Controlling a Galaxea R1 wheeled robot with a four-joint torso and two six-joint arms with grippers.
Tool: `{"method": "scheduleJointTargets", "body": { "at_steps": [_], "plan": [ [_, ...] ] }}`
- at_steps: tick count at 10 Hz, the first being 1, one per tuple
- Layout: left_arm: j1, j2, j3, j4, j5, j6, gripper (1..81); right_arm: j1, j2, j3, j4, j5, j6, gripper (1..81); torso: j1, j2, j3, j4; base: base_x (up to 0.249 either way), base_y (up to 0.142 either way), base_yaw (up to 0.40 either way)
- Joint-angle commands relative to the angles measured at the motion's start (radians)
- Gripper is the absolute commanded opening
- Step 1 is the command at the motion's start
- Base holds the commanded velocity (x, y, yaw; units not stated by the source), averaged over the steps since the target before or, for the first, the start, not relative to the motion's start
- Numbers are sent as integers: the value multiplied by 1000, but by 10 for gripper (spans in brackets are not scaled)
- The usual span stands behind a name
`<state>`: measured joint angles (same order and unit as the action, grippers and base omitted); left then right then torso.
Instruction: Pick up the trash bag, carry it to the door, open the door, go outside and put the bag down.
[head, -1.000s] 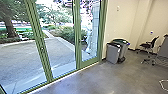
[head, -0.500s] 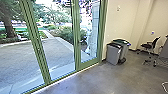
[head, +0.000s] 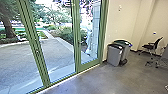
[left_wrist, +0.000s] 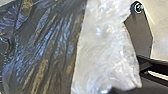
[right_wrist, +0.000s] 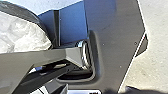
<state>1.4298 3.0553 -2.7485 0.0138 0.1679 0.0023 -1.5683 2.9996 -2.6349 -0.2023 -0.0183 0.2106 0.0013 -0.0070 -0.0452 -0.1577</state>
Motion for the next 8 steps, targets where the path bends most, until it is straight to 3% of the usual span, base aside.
{"method": "scheduleJointTargets", "body": {
  "at_steps": [1, 3, 8],
  "plan": [
    [-56, 1, 3, 3, 64, 2, 10, 40, 1, 0, -5, -54, -4, 811, 0, 0, 0, 0, 152, 0, 0],
    [-58, 1, 3, 1, 64, 2, 10, 43, 3, 0, -5, -55, -4, 811, 0, 0, 0, 0, 152, 0, 0],
    [-58, 2, 3, 2, 64, 2, 10, 43, 3, -5, -5, -57, -4, 811, 0, 0, 0, 0, 152, -72, 0]
  ]
}}
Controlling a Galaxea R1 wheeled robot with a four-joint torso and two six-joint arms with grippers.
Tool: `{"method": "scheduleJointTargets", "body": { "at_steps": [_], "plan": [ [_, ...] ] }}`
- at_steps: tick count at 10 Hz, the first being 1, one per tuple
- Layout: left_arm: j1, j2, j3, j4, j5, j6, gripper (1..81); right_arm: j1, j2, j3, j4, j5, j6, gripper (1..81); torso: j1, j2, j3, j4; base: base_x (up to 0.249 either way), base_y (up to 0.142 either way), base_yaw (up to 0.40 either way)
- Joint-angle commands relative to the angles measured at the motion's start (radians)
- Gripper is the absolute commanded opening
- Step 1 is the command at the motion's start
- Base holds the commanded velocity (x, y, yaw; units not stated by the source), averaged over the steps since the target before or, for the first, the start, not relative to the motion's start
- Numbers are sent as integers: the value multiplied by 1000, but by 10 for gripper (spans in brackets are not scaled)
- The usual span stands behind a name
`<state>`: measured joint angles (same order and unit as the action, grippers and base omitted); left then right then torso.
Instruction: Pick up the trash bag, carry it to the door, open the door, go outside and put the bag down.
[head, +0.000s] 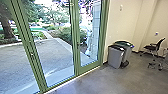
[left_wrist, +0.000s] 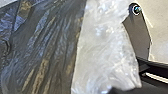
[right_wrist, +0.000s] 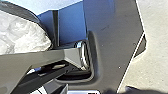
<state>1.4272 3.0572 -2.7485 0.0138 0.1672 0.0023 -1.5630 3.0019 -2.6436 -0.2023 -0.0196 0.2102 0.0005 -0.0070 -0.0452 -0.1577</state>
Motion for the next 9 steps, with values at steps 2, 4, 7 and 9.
{"method": "scheduleJointTargets", "body": {
  "at_steps": [2, 4, 7, 9],
  "plan": [
    [-55, 0, 3, 2, 64, 4, 10, 37, 1, 4, -5, -56, -3, 811, 0, 0, 0, 0, 152, -77, 0],
    [-55, 0, 3, 3, 64, 4, 10, 34, 1, 4, -5, -54, -3, 811, 0, 0, 0, 0, 153, -77, 0],
    [-55, 2, 3, 3, 64, 5, 10, 31, 1, 4, -5, -51, -3, 811, 0, 0, 0, 0, 153, -77, 0],
    [-55, 2, 3, 3, 64, 5, 10, 33, 2, 4, -5, -51, -3, 811, 0, 0, 0, 0, 153, -76, 0]
  ]
}}
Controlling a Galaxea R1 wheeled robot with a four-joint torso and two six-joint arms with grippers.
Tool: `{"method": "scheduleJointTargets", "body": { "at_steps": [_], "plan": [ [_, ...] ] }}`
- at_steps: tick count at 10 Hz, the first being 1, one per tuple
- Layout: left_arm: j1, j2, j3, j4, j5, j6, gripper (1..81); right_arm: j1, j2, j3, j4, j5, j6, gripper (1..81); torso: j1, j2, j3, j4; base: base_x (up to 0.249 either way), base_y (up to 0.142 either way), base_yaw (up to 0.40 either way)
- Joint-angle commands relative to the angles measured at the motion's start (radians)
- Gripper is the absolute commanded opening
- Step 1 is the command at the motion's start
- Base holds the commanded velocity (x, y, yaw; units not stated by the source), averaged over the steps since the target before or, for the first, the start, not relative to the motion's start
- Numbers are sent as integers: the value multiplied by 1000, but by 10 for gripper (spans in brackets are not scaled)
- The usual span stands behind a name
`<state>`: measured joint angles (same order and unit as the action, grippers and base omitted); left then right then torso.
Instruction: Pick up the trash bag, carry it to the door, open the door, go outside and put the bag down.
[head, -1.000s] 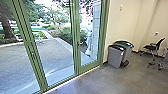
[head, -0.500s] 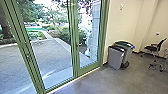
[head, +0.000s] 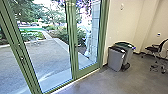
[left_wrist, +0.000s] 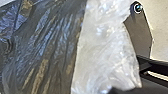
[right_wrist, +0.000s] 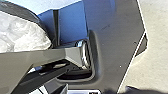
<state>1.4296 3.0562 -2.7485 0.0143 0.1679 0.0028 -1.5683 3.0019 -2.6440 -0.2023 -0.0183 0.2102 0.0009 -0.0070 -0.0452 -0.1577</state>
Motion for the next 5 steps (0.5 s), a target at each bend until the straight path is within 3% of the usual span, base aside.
{"method": "scheduleJointTargets", "body": {
  "at_steps": [1, 5],
  "plan": [
    [-57, 3, 3, 3, 64, 5, 10, 40, 5, 4, -6, -54, -3, 811, 0, 0, 0, 0, 152, -76, 0],
    [-57, 3, 3, 3, 64, 5, 10, 40, 7, -2, -5, -52, -3, 811, 0, 0, 0, 0, 152, -76, 0]
  ]
}}
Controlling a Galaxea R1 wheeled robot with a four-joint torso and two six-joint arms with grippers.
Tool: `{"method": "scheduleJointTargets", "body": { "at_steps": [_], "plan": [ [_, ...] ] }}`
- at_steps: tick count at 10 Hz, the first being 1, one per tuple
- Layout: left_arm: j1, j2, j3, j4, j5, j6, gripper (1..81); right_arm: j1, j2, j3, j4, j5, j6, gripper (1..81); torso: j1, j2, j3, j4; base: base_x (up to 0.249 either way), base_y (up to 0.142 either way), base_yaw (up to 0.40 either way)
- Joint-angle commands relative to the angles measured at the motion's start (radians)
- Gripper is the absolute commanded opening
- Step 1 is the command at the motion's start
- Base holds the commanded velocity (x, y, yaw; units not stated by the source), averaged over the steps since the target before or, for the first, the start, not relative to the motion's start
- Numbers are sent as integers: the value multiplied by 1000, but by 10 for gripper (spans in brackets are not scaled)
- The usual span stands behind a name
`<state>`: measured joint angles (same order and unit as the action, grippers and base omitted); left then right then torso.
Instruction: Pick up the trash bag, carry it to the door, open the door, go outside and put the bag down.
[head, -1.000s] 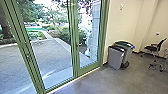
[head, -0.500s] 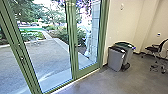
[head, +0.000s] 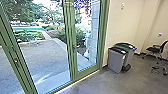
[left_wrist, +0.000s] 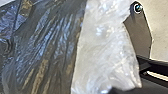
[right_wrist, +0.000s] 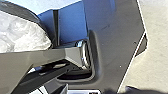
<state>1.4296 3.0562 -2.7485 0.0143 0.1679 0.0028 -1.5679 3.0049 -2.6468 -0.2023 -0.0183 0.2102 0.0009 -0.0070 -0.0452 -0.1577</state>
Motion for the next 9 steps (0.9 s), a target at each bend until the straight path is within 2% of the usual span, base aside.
{"method": "scheduleJointTargets", "body": {
  "at_steps": [1, 3, 9],
  "plan": [
    [-57, 3, 3, 3, 64, 5, 10, 38, 7, 1, -5, -52, -3, 811, 0, 0, 0, 0, 153, -75, 0],
    [-57, 3, 3, 3, 64, 5, 10, 37, 7, 1, -5, -52, -3, 811, 0, 0, 0, 0, 153, -69, 0],
    [-56, 3, 3, 3, 65, 5, 10, 36, 8, -1, -6, -52, -5, 811, 0, 0, 0, 0, 152, 0, 0]
  ]
}}
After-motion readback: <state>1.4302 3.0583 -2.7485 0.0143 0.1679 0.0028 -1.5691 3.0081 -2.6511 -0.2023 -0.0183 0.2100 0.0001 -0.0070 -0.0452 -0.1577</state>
